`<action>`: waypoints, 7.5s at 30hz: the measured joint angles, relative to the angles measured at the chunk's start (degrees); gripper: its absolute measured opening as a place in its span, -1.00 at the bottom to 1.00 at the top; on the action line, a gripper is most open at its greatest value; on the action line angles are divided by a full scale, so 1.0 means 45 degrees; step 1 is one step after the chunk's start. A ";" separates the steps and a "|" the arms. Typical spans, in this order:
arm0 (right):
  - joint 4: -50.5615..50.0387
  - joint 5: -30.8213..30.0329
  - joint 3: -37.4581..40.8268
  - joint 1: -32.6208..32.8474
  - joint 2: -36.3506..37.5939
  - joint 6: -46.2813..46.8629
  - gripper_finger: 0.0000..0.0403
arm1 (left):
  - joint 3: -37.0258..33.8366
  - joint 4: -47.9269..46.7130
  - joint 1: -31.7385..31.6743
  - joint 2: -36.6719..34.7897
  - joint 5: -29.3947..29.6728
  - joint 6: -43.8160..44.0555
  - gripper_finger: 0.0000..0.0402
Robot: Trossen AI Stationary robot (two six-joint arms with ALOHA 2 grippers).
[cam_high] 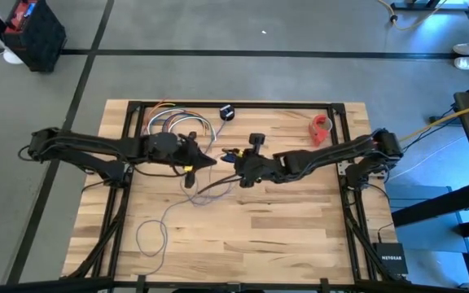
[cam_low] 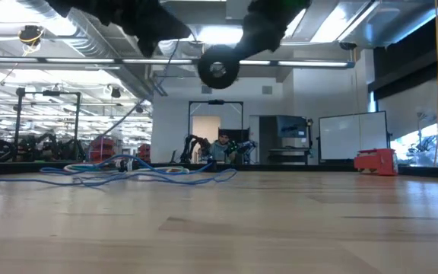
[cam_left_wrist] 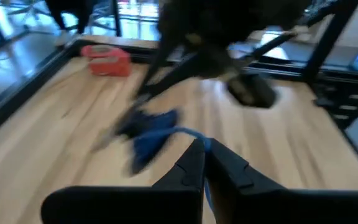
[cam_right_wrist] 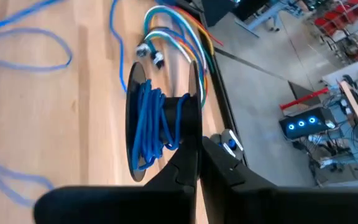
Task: Coil cords
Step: Coil the blue wire onto the spool
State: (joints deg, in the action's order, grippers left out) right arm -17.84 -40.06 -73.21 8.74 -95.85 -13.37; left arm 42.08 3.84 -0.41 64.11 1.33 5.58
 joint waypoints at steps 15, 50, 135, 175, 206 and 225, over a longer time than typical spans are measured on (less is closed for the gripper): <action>0.3760 0.0263 0.0011 -0.0459 -0.0560 -0.0291 -0.95 | -0.0004 0.3791 0.0666 0.2624 0.0276 0.0181 -0.97; 0.4964 0.1322 -0.0039 0.0658 0.3389 -0.0125 -0.95 | -0.0074 0.3044 0.0512 0.2979 0.1266 -0.1542 -0.96; 0.1602 0.1356 0.0005 0.0570 0.2150 -0.0538 -0.95 | -0.0004 -0.0510 0.0281 -0.2122 0.2450 -0.0313 -0.97; 0.5911 0.2395 -0.0010 -0.0347 0.2388 0.0331 -0.95 | -0.0029 0.4602 0.1046 0.2344 0.2121 -0.0667 -0.94; 0.1303 0.3719 -0.0005 0.0085 0.3657 0.0608 -0.95 | -0.0033 -0.0569 0.0049 -0.0036 0.2189 -0.0835 -1.00; 0.2868 0.2677 -0.0005 0.0143 0.3719 -0.0139 -0.95 | 0.0253 -0.1336 -0.0110 0.0280 0.1833 -0.1247 -0.80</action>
State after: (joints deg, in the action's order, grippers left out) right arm -4.94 -28.01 -73.23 9.39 -79.11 -13.99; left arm 43.22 -2.17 -0.91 65.37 9.58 -0.03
